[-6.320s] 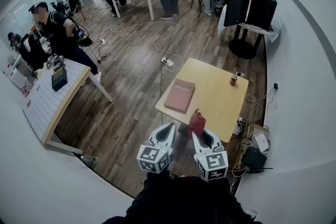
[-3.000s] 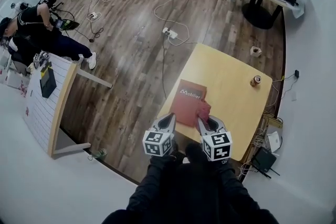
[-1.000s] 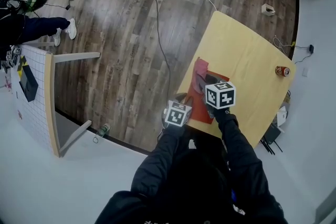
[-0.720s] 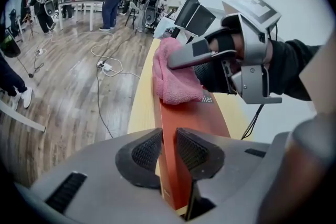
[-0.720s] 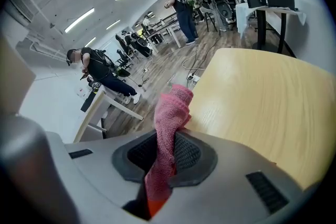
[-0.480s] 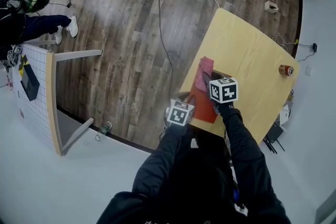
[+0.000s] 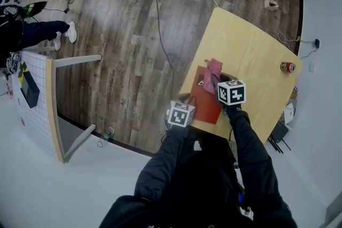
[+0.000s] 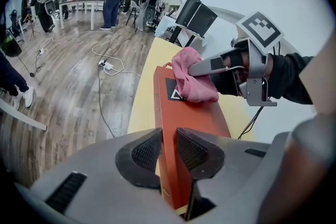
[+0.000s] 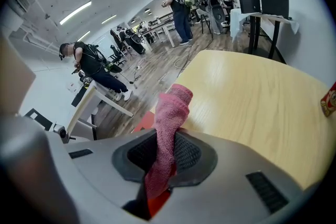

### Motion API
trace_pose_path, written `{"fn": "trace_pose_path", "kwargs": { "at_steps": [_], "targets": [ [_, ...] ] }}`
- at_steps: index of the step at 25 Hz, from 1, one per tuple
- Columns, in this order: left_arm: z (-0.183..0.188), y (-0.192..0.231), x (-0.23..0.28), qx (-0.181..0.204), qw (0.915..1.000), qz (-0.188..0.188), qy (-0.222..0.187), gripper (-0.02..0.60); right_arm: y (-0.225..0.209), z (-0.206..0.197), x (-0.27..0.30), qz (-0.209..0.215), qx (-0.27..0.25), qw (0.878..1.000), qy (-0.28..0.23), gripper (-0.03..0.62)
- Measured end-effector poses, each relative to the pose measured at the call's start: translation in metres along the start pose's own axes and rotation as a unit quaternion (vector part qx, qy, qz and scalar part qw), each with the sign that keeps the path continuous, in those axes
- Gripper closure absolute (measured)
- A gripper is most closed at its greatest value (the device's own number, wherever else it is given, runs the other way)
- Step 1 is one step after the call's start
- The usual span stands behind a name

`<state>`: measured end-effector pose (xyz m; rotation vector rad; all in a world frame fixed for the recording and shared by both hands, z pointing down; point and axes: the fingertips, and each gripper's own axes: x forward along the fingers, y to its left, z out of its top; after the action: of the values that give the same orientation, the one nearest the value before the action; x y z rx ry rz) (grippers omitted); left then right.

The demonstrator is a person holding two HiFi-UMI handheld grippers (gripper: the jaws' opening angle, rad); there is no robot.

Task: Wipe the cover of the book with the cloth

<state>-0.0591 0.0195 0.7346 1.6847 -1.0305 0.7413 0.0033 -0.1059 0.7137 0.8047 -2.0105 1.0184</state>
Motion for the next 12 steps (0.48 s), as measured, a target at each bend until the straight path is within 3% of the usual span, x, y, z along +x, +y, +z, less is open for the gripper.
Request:
{"fn": "trace_pose_path", "kwargs": {
  "at_steps": [12],
  "targets": [
    [0.001, 0.0, 0.0, 0.007, 0.9999, 0.011, 0.0, 0.471, -0.038, -0.021, -0.029, -0.038, 0.007, 0.999, 0.002, 0.517]
  ]
}}
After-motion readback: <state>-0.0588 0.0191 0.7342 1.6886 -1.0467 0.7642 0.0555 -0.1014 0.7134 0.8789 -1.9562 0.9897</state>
